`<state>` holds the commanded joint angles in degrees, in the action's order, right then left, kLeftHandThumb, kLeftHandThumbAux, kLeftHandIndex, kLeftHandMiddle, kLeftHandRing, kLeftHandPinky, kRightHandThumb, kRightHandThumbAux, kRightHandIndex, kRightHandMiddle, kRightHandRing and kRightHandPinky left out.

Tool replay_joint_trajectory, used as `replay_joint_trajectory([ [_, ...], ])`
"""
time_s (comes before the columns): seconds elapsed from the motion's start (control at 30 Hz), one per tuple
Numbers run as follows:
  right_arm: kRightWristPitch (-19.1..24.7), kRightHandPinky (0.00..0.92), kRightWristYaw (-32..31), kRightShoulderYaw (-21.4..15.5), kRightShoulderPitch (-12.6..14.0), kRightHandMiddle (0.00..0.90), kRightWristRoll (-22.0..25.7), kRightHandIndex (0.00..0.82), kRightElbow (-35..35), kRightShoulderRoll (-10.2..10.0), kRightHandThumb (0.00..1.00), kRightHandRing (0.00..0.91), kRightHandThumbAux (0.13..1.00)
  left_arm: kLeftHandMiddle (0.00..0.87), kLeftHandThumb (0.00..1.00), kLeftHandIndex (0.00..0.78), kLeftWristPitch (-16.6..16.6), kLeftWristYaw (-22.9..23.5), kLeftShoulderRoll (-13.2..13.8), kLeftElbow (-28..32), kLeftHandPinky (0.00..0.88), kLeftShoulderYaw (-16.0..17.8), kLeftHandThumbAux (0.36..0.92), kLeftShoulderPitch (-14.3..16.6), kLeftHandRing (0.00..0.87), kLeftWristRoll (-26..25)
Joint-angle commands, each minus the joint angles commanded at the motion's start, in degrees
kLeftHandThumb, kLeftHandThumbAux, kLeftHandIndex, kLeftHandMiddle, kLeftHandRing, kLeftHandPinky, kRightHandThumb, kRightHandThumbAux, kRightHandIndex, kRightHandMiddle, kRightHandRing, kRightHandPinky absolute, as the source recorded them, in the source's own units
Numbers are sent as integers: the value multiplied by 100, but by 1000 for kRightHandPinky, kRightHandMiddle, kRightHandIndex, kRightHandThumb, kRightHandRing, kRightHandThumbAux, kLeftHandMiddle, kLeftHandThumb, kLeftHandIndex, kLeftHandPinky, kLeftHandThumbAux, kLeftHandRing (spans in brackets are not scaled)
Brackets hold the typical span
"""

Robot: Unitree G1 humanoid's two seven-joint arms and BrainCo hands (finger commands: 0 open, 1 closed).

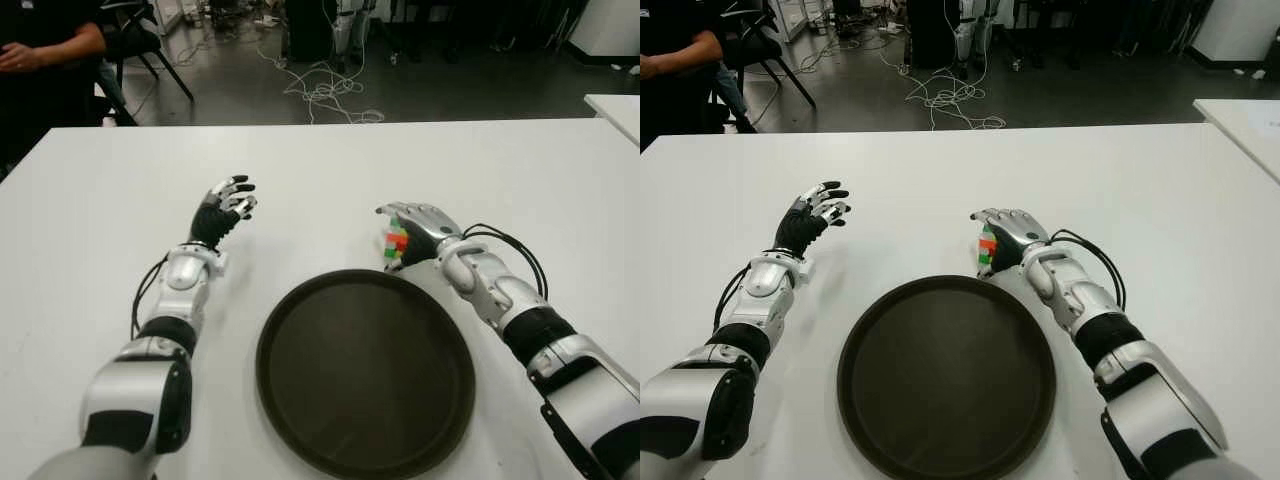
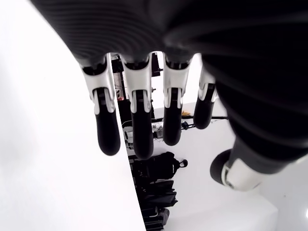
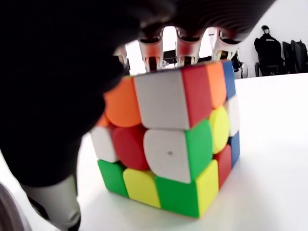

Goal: Pick up the Rubik's Cube and put it in the plate

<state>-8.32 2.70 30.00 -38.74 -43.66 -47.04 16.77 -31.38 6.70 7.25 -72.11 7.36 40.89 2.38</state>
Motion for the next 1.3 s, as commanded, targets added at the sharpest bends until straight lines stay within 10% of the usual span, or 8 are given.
replay_joint_trajectory([
  [1.3,230,133,114,-36,-102,153,54,131,-283,-81,0,159,778,262,212,203,-74,96,83,18,377,14,637,-40,303,-35],
])
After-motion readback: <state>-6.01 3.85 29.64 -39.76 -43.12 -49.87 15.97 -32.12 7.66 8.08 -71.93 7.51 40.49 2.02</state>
